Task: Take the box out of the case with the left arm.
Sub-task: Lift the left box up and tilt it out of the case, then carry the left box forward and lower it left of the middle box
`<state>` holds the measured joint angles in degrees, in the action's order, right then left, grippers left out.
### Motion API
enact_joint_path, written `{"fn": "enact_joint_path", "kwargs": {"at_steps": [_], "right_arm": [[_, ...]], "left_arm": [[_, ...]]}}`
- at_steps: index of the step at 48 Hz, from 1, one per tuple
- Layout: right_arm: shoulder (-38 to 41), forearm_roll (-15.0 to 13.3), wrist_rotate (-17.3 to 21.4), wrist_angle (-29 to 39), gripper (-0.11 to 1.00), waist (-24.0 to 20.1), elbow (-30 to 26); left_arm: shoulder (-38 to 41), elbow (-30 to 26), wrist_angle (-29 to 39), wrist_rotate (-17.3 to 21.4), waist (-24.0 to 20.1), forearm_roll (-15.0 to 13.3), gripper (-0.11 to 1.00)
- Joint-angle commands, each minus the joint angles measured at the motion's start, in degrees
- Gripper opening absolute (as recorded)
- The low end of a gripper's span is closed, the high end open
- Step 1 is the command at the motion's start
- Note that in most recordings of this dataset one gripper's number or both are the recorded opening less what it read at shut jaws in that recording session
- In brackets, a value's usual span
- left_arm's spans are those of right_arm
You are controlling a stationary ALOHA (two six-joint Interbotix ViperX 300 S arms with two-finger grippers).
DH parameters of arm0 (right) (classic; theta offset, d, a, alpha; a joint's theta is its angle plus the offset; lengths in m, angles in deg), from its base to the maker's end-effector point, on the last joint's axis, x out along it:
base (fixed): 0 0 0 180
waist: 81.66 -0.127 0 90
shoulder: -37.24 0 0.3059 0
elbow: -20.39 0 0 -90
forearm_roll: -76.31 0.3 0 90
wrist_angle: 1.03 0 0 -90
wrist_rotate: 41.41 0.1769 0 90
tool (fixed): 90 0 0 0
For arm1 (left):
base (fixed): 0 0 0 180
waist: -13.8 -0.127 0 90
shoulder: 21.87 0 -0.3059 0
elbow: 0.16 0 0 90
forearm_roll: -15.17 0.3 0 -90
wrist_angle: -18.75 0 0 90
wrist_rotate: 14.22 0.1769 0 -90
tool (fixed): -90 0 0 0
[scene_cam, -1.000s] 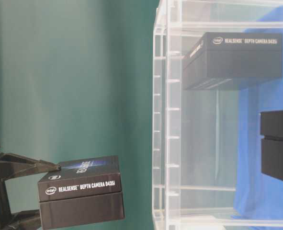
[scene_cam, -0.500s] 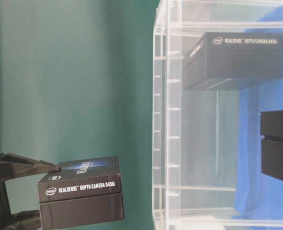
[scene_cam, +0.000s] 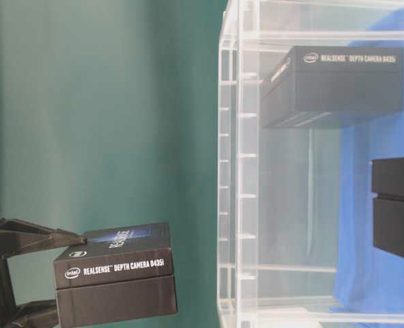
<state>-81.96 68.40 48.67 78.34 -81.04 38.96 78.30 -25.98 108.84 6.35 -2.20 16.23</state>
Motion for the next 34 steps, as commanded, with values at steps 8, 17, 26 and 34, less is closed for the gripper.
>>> {"fn": "enact_joint_path", "kwargs": {"at_steps": [8,17,26,34], "right_arm": [[0.1,-0.2,0.1,-0.4,0.0,0.0,-0.6],[0.0,-0.2,0.0,-0.4,0.0,0.1,-0.6],[0.0,-0.2,0.1,-0.3,0.0,0.0,-0.6],[0.0,-0.2,0.0,-0.3,0.0,0.0,-0.7]], "left_arm": [[-1.7,-1.4,-0.2,0.0,0.1,0.2,0.58],[-2.0,-1.1,-0.2,-0.2,0.4,0.2,0.58],[-2.1,-1.0,0.0,-0.5,1.6,0.2,0.58],[-2.7,-0.8,0.2,-2.5,3.7,0.3,0.58]]}}
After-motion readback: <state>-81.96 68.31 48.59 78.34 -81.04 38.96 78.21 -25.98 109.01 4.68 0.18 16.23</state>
